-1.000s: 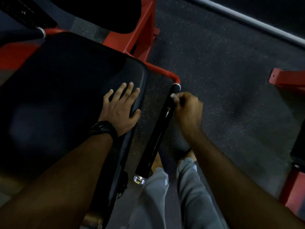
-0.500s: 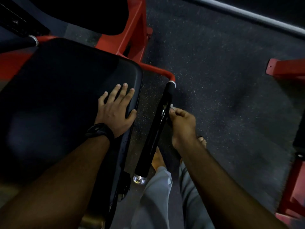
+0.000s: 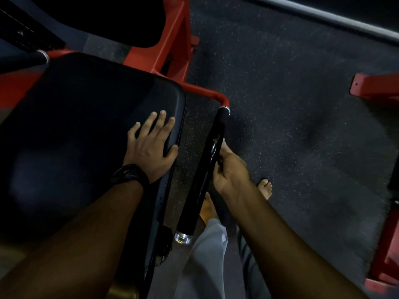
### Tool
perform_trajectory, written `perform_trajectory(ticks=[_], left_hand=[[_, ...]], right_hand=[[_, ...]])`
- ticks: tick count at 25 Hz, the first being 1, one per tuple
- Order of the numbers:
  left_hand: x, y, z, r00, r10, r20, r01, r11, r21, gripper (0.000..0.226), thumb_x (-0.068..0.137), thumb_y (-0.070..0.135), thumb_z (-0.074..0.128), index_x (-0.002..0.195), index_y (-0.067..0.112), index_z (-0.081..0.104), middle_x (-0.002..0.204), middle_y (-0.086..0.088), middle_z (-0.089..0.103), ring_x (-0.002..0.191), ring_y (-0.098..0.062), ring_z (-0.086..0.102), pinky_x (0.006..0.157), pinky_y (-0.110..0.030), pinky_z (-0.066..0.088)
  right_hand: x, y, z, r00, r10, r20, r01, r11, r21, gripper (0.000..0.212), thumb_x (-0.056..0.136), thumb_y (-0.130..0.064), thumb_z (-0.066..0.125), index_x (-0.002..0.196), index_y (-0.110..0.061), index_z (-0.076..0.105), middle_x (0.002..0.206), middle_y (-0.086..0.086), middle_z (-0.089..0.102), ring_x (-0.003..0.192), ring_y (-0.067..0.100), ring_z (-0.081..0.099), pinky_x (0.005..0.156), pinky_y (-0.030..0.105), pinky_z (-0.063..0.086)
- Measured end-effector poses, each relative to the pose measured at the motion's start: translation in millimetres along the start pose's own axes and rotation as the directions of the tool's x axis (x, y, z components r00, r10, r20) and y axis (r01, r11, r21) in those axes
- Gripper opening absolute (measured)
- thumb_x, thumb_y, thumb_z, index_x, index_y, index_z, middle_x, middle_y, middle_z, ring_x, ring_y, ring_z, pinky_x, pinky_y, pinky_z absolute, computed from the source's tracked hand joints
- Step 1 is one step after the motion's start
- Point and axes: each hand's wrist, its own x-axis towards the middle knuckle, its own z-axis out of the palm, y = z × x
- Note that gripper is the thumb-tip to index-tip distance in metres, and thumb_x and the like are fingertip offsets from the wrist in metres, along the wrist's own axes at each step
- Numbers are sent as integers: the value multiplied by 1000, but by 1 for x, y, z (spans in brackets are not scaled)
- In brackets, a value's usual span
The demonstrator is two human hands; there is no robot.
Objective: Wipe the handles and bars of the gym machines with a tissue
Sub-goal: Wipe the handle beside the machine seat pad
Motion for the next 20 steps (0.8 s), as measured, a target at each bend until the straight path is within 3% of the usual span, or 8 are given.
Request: perform_trajectory(ticks=[2,4,6,9,12,16,18,20], left_hand=[[0,0,0,1000,-2,-4,2,1000,0,71,89,51,37,154,26,25,163,2,18,151,-17,11,117,-50,16],[0,0,1,1000,-8,-4,8,1000,2,71,89,51,37,155,27,25,163,3,17,151,-16,11,118,-50,16],[1,0,1,1000,-8,0,8,1000,-1,71,89,51,37,155,27,25,163,3,18,151,-16,10,118,-50,16],[2,0,1,1000,-4,-1,4,1000,4,70,90,50,40,155,27,24,163,2,17,151,-17,10,118,-50,16],[0,0,1,1000,-10,4,10,1000,6,70,92,49,44,155,27,24,164,3,17,151,-16,10,118,-50,15],[0,0,1,1000,-10,0,10,1000,11,71,88,52,36,155,27,25,163,3,18,151,-16,10,118,-50,15],[0,0,1,1000,-13,6,13,1000,13,71,88,52,35,155,27,24,163,3,18,151,-16,10,118,-49,14],[2,0,1,1000,-13,12,13,1000,14,71,89,52,34,155,27,24,163,3,17,151,-16,9,118,-49,14]], right_hand=[[6,-6,7,999,-19,-39,21,999,47,13,98,-9,58,92,-10,70,79,7,66,62,15,64,59,29,58],[12,-12,11,998,-24,-58,29,997,73,12,98,-8,58,100,-9,70,87,8,66,72,18,64,74,36,59],[14,-10,8,995,-89,-51,88,996,-28,16,97,-10,60,108,-7,71,91,9,70,78,20,67,81,40,60],[24,-14,2,947,-315,-66,287,918,-273,16,96,-6,62,108,-4,72,103,13,74,97,26,71,90,45,58],[26,-26,4,882,-470,25,441,809,-389,15,93,-5,65,106,-2,72,104,11,74,104,24,70,93,38,57],[25,-33,4,807,-567,162,518,550,-655,10,93,-14,67,98,-15,75,96,-5,75,92,6,70,90,32,57],[28,-42,8,753,-607,253,542,354,-762,9,94,-18,67,95,-19,75,93,-6,72,88,5,67,88,33,57],[28,-47,4,672,-603,430,613,126,-780,9,93,-19,67,97,-21,75,97,-8,67,90,1,60,86,19,51]])
